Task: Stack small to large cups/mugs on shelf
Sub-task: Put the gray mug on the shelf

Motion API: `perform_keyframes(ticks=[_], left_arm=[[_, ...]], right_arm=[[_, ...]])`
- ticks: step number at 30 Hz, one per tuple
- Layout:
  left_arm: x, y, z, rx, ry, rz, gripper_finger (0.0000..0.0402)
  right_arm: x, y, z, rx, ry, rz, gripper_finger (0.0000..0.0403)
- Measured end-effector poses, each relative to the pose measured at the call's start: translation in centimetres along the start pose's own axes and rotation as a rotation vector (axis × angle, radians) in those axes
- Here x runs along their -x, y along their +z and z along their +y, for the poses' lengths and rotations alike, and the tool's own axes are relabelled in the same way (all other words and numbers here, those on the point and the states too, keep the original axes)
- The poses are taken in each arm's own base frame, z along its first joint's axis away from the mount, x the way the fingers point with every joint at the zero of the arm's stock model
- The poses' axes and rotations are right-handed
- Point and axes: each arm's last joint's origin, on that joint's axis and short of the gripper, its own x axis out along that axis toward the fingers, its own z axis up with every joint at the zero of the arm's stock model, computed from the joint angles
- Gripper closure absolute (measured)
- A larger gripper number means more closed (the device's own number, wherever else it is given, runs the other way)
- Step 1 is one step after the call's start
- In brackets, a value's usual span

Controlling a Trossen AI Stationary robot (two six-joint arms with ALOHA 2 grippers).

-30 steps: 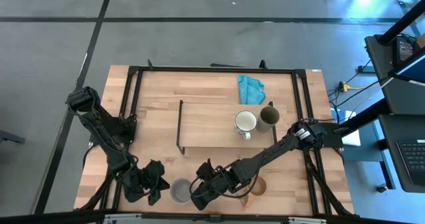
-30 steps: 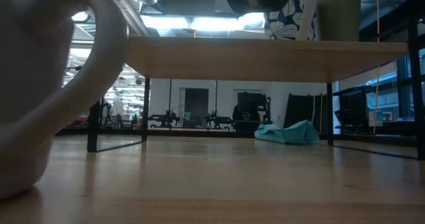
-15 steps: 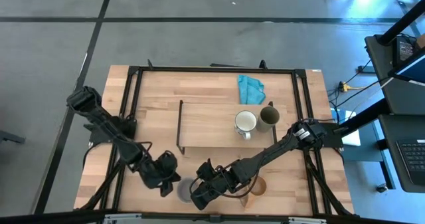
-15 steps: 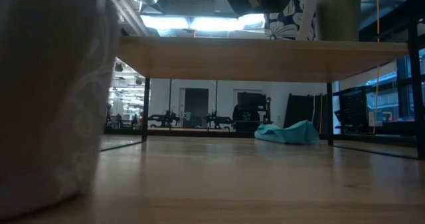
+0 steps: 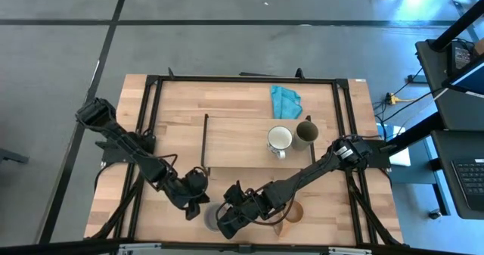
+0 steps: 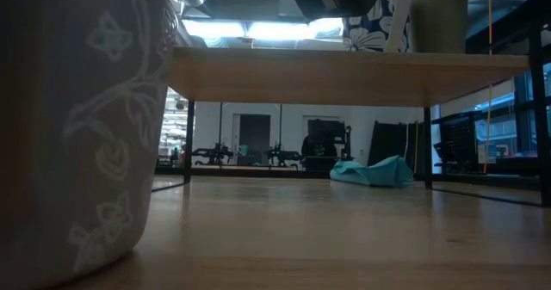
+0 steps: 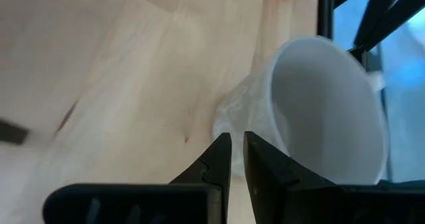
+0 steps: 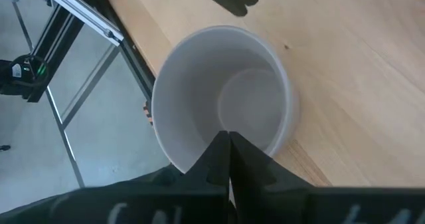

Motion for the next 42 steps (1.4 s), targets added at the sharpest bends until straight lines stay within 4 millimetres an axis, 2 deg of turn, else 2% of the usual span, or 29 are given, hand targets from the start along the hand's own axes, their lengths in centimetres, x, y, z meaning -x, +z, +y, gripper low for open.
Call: perform_keyframes(ticks=[6, 12, 18, 22, 27, 34, 42], left_arm=[[0.5, -0.8, 0.0, -0.034, 0.055, -0.008, 0.0366], [1.2, -2.3, -1.1, 0.006, 0.013, 0.013, 0.0366], [2.0, -4.0, -2.4, 0.059, -0.052, 0.016, 0.0366], [1.6, -4.4, -2.8, 0.062, -0.079, 0.021, 0.0366], [0.2, -4.6, -2.9, 0.071, -0.103, 0.037, 0.0366], [-1.3, -3.6, -2.6, 0.048, -0.125, 0.012, 0.0366], [-2.0, -1.9, -1.6, 0.042, -0.103, -0.001, 0.0366]], right_arm=[[0.0, 0.2, -0.1, -0.003, -0.004, -0.014, 0.0385], [-0.1, 0.8, -0.3, -0.004, -0.009, -0.023, 0.0366], [-0.2, 0.9, -0.6, -0.001, -0.035, -0.018, 0.0365], [-0.2, 1.3, -1.0, -0.002, -0.066, -0.014, 0.0365], [-0.3, 1.5, -1.2, 0.006, -0.078, -0.013, 0.0365], [-0.2, 1.4, -1.2, -0.007, -0.069, 0.019, 0.0366], [-0.2, 1.1, -1.1, -0.015, -0.062, 0.048, 0.0366]])
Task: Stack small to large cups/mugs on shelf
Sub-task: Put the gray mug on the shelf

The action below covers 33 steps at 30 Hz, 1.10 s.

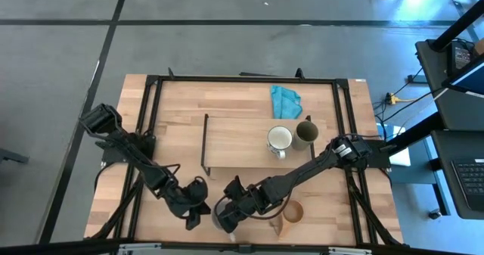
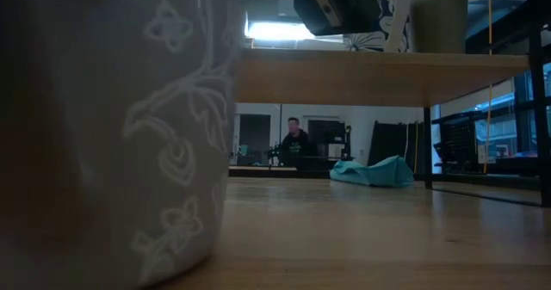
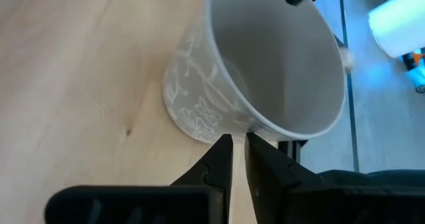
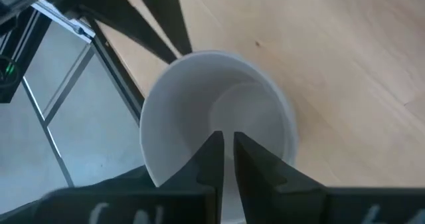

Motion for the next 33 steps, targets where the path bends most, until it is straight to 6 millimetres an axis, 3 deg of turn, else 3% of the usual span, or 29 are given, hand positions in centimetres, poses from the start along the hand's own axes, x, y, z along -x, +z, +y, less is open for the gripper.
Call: perform_keyframes(ticks=[24, 33], left_arm=[[-0.7, 2.3, 1.6, -0.062, 0.045, -0.026, 0.0366], [-0.7, 2.1, 1.9, -0.07, 0.065, -0.001, 0.0366]], right_arm=[[0.1, 0.2, -0.5, 0.151, -0.087, -0.086, 0.0366], [0.6, 0.8, -0.1, 0.311, -0.112, -0.173, 0.0366]])
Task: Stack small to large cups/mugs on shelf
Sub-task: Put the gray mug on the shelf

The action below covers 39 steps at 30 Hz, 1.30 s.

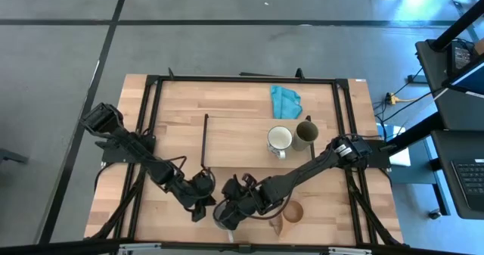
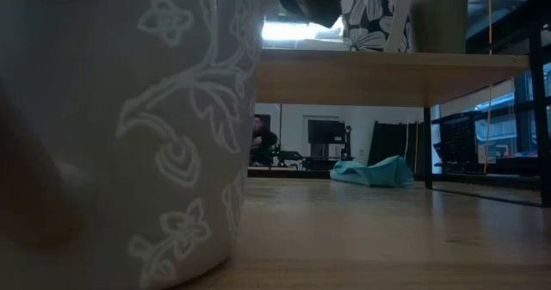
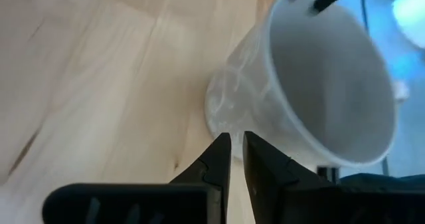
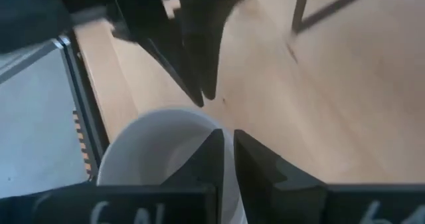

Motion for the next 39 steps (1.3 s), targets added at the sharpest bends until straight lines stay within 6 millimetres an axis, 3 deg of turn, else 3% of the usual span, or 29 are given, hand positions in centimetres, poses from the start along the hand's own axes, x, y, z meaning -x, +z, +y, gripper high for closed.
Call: perform_keyframes(ticks=[11, 18, 30, 36, 39], left_arm=[[0.6, -1.9, -1.4, 0.076, -0.041, 0.037, 0.0366], [0.4, -1.1, -1.4, 0.078, -0.067, -0.004, 0.0366], [-0.2, 0.9, 0.1, 0.07, -0.05, -0.01, 0.0366], [-0.1, 0.7, 0.1, 0.053, -0.046, 0.004, 0.0366], [0.0, 0.2, -0.3, 0.04, -0.056, 0.013, 0.0366]], right_arm=[[0.1, 1.7, -0.9, -0.01, -0.038, -0.009, 0.0366], [0.1, 1.2, -2.0, -0.05, -0.124, 0.064, 0.0366], [0.3, 0.4, -2.2, -0.13, -0.143, 0.143, 0.0366], [0.9, -0.6, -3.8, -0.188, -0.339, 0.212, 0.0366], [1.0, -0.8, -4.0, -0.199, -0.355, 0.245, 0.0366]])
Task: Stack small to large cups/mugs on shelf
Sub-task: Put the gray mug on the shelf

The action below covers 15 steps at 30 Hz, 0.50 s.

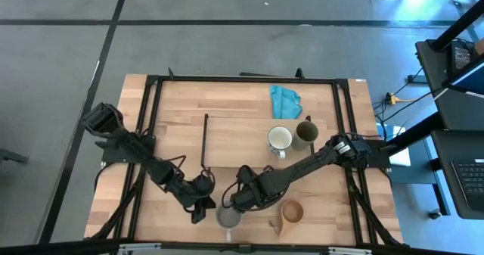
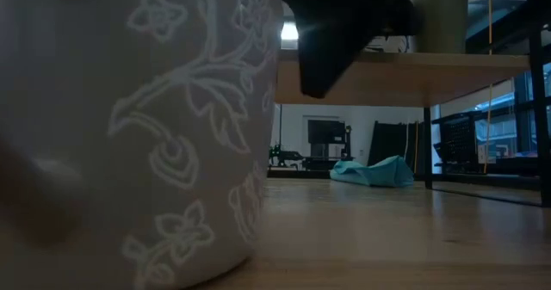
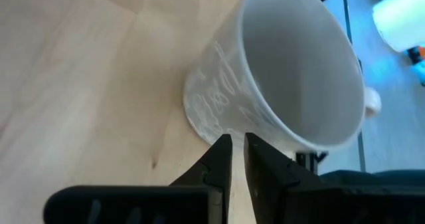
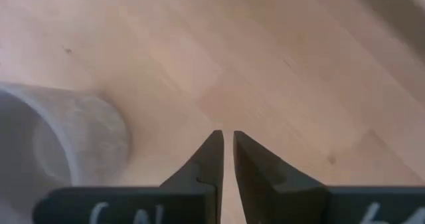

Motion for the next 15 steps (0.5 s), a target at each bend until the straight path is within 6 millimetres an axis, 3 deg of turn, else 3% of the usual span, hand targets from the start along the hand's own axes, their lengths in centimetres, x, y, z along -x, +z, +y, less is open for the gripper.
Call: perform_keyframes(ticks=[4, 7, 15], left_arm=[[0.2, -0.6, -0.4, 0.016, 0.012, -0.023, 0.0366], [0.7, -0.6, -0.8, 0.065, 0.019, -0.071, 0.0366], [3.5, -0.4, -1.8, 0.088, 0.039, -0.181, 0.0365]], right_arm=[[0.6, -0.1, 0.9, 0.003, 0.099, -0.004, 0.0366], [2.5, -0.3, 1.4, 0.004, 0.15, -0.033, 0.0366], [6.2, -2.0, 1.2, 0.014, 0.126, 0.036, 0.0363]])
